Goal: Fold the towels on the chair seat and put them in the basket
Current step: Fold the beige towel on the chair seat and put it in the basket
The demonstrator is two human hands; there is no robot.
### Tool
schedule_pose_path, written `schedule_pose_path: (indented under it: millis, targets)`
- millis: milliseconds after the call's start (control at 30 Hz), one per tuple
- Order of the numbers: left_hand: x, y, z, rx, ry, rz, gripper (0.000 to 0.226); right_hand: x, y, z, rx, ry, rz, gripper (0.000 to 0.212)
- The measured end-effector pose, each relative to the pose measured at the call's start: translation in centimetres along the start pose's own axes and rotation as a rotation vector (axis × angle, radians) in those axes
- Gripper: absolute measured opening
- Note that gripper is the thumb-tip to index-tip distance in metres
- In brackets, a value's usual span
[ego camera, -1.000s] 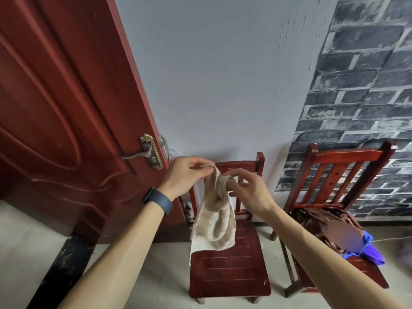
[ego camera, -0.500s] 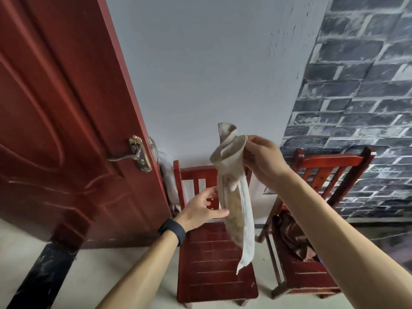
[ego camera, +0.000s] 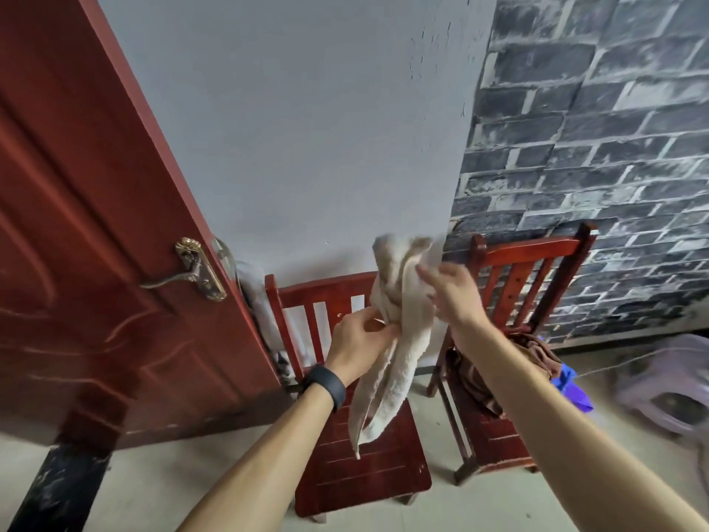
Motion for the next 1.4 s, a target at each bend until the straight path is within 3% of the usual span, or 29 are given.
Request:
schedule_pose_path:
  millis: [33,167,300,500,600,700,867,933,1100,1233,1333,1400]
  targets:
    - [0.0,0.1,0.1,0.041,0.009,-0.013,0.004,1.5,0.3,-2.0,0.127,0.020,-0.026,0.070]
    - [-0.1,0.2,0.8,0.150,0.106,-0.038,0.013,6.7,0.4,-6.4,0.290,0.150,-0.144,0.058]
    - [0.3,-0.9,1.8,0.243,0.186,0.020,0.020,7.2,-0.9,-6.6,0.305,0.188,-0.121,0.047]
    - [0.8,-1.6,1.3,0.304,0.109,0.125,0.028,5.8,-2.3,-5.7,0.279,0.188,-0.065,0.016]
    - [1.6,-1.1,1.8,0.239,0.087,0.128,0.032,5.2,-2.8,-5.5,0.197,0.206,-0.034,0.017]
    - [2.0,0.8,3.4,0.185,0.146,0.051,0.019,4.3,-2.9,-5.9,0.058,0.133,0.021,0.019]
    - [1.7,6.2,6.9,0.169,0.293,-0.132,0.040,2.2,-0.1,-8.3,-0.207,-0.140,0.003,0.016]
    - [1.6,7.8,8.4,0.246,0.348,-0.181,0.043,1.4,1.2,-8.6,-0.214,-0.165,-0.025,0.014]
    - [1.2,9.7,9.3,0.328,0.352,-0.176,0.035,1.1,2.0,-5.6,0.176,0.020,0.014,0.024]
    - [0.9,10.5,9.7,0.239,0.355,-0.136,0.038,0.3,3.8,-4.3,0.433,0.073,-0.091,0.022]
    - [0.7,13.0,9.2,-0.086,0.304,-0.173,0.032,-1.1,5.7,-4.9,0.618,0.072,-0.170,0.029]
    - [0.8,13.9,8.6,-0.333,0.277,-0.177,0.041,-1.8,6.4,-6.1,0.730,0.027,-0.180,0.037]
Point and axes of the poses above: each hand's wrist, its own x-axis away from the middle knuckle, its own y-axis out of the back of the hand, z = x × y, the point moved 10 cm from there along -x, towards the middle knuckle, and after that the axes turned 1 degree about z, right-handed, at the moved point
